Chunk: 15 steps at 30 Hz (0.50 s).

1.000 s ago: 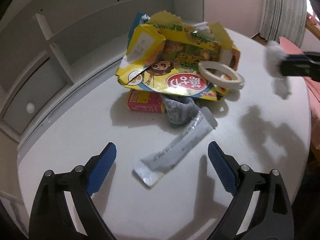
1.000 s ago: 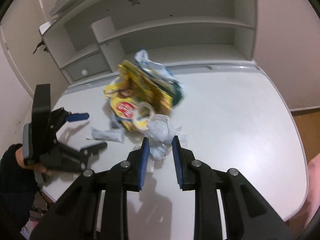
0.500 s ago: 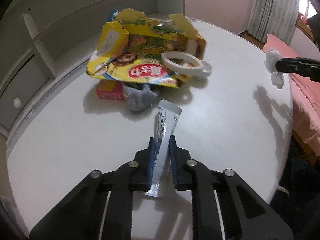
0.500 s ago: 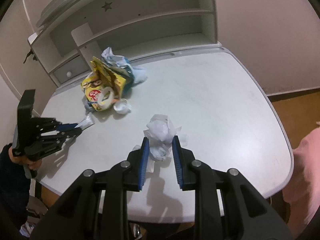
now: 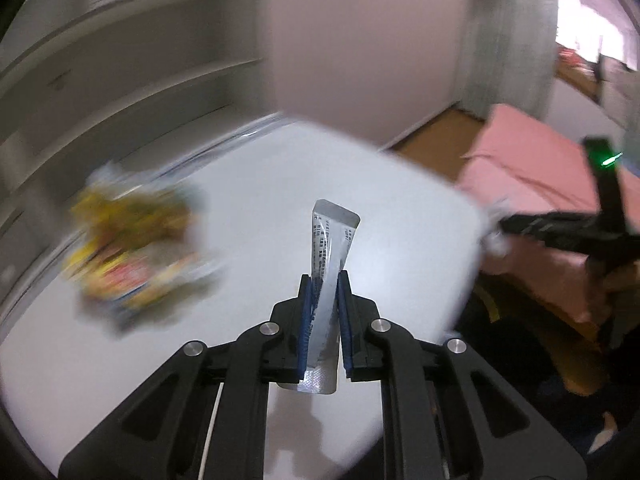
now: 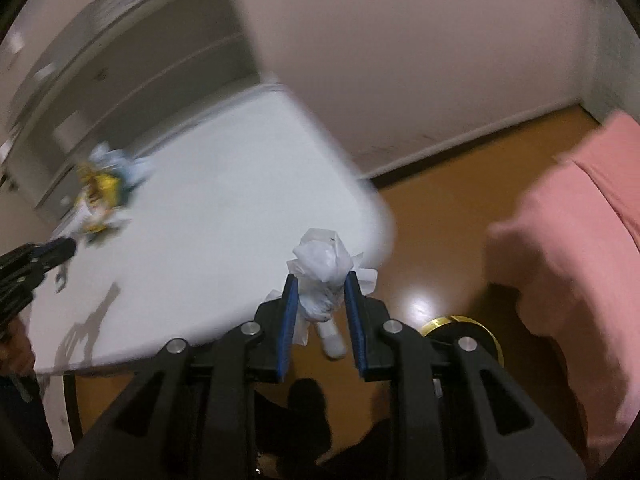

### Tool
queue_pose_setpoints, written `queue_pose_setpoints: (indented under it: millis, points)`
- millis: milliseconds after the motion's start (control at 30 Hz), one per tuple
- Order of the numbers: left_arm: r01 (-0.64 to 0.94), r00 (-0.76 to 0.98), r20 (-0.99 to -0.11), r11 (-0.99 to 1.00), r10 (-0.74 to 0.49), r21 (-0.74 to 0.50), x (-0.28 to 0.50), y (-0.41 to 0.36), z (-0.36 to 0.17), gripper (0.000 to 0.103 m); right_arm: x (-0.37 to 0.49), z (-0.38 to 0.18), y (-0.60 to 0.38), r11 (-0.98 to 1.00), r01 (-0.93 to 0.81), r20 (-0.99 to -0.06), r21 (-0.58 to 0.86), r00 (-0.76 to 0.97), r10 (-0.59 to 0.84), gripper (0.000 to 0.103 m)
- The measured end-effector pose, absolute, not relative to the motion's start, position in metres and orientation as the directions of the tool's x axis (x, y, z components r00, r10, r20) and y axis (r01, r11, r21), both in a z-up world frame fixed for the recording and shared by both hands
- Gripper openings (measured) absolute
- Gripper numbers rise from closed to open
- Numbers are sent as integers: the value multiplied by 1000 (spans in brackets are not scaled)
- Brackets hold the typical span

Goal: Collect trash
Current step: 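Carry tissue and tube over the bin and open both tools to drop them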

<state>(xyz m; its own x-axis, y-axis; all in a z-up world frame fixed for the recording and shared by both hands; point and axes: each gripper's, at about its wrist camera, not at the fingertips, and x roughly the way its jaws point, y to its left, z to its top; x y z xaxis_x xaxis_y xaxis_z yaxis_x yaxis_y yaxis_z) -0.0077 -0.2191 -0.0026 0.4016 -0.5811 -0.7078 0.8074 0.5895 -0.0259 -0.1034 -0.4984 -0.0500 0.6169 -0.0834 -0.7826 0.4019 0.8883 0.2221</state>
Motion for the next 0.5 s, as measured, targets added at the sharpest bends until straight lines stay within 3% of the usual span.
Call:
queue_pose_setpoints:
  millis: [167,500]
  points:
    - [902,239,-699,420,-674,-97,-53,-319,-20,12,-158,-94,-558,796,561,-830,229,540,-142,24]
    - [958,71,-769,259,-635,-125,-101,-420,-78,12,-215,-178,-610,693,683,-911,231,402,-93,24]
